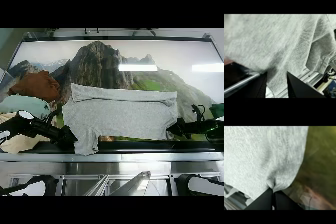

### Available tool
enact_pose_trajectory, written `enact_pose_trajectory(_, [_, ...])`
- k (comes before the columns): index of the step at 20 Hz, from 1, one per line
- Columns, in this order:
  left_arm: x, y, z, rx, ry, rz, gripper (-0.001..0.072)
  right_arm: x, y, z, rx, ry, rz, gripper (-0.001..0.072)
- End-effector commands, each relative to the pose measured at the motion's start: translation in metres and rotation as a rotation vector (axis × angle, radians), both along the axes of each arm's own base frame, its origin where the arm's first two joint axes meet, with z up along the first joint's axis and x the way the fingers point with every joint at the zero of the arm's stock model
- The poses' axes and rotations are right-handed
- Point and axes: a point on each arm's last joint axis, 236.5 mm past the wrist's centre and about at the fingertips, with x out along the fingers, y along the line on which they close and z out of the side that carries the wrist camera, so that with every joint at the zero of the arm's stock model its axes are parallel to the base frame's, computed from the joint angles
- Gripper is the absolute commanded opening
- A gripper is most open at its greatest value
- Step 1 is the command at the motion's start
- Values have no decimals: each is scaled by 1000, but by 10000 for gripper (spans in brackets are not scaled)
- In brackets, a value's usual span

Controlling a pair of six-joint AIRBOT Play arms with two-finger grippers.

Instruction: Fold the shirts.

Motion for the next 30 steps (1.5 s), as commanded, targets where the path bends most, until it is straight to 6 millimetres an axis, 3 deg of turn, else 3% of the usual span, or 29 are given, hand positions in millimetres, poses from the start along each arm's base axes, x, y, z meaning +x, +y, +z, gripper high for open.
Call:
enact_pose_trajectory(1, [-4,-5,-2,5,-1,-27,288,1,1,1,5,-3,-1,15])
enact_pose_trajectory(4, [-7,1,17,-45,36,-40,289,1,1,1,5,-3,0,15])
enact_pose_trajectory(7, [-3,23,34,-56,28,5,290,0,1,1,6,-2,0,15])
enact_pose_trajectory(11, [-8,42,19,16,-56,206,319,1,1,1,6,-3,-1,15])
enact_pose_trajectory(13, [-7,37,11,17,-80,289,716,1,2,1,7,-3,-1,14])
enact_pose_trajectory(15, [-1,34,0,26,-95,368,640,4,3,3,17,-10,-13,15])
enact_pose_trajectory(17, [-4,28,-13,41,-76,368,637,5,3,4,21,-14,-17,15])
enact_pose_trajectory(21, [15,-13,-18,-61,-106,357,612,5,3,4,20,-14,-16,15])
enact_pose_trajectory(22, [18,-24,-16,-104,-114,353,500,5,3,4,21,-14,-16,15])
enact_pose_trajectory(23, [17,-32,-16,-132,-106,343,336,4,4,4,24,-13,-14,14])
enact_pose_trajectory(24, [15,-37,-13,-163,-111,316,116,3,6,6,34,-10,-9,15])
enact_pose_trajectory(25, [15,-39,-6,-191,-126,286,5,1,8,8,44,-6,-1,15])
enact_pose_trajectory(27, [26,-33,14,-241,-158,301,5,-2,11,16,70,0,34,15])
enact_pose_trajectory(30, [44,5,37,-219,-237,394,4,-4,7,36,128,31,17,14])
